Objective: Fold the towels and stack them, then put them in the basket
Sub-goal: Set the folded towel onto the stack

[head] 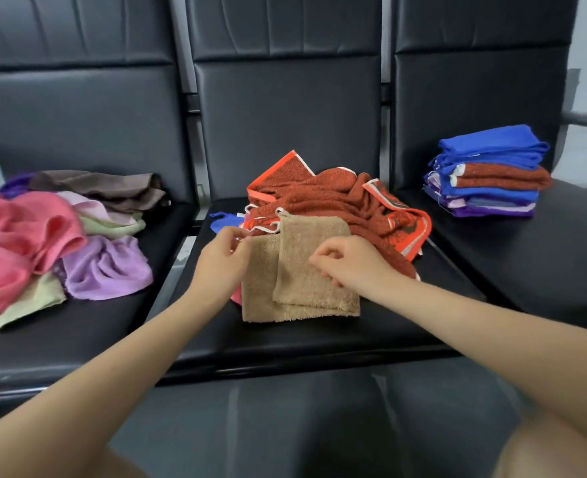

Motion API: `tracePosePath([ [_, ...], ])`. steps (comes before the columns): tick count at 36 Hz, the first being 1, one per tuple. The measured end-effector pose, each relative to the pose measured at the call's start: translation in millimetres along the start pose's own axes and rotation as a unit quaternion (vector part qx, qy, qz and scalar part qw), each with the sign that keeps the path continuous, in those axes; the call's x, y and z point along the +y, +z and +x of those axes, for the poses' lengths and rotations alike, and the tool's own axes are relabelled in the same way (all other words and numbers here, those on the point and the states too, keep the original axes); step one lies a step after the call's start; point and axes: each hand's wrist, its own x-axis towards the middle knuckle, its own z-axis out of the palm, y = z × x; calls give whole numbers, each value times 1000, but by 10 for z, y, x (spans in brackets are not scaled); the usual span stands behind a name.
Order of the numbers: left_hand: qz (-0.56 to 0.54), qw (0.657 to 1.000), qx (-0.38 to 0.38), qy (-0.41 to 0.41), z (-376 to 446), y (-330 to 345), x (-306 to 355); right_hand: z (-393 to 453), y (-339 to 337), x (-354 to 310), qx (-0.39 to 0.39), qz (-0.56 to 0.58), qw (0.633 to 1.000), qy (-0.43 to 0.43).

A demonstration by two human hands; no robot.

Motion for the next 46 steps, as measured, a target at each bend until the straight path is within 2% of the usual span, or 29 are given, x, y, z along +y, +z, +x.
tracePosePath([
  [4, 9, 997, -80, -13, -53, 172, 112, 6, -97, 133, 116, -3, 993, 1],
  [7, 27, 994, -105, -9, -33, 266, 163, 14, -146, 240, 139, 6, 989, 44],
  [10, 22, 993, -112, -17, 10, 318, 201, 23, -158, 280, 98, 38, 987, 118],
  [12, 5, 992, -124, -32, 24, 332, 212, 20, -150, 272, 70, 53, 987, 138],
  [20, -68, 991, -64, -95, 15, 146, 197, 68, -102, 222, 62, 72, 991, 98],
  [23, -34, 993, -66, -87, -24, 48, 77, 63, -27, 216, 17, 34, 992, 124],
  [26, 73, 992, -81, -58, -62, -8, -61, 79, 13, 206, -12, 6, 991, 134],
  [30, 156, 981, -108, -48, -78, -38, -149, 101, -12, 178, -39, 31, 990, 133],
  [34, 24, 992, -91, -85, -67, -40, -86, 75, 31, 168, -135, 94, 977, 132],
  [36, -1, 993, -74, -94, -59, -29, -49, 60, 68, 172, -151, 99, 975, 132],
  [40, -50, 993, -62, -84, -55, -4, 55, 70, 96, 169, -128, 245, 950, 144],
  [46, -128, 988, -60, -54, -1, 95, 345, 135, -103, 63, -14, 381, 918, 107],
])
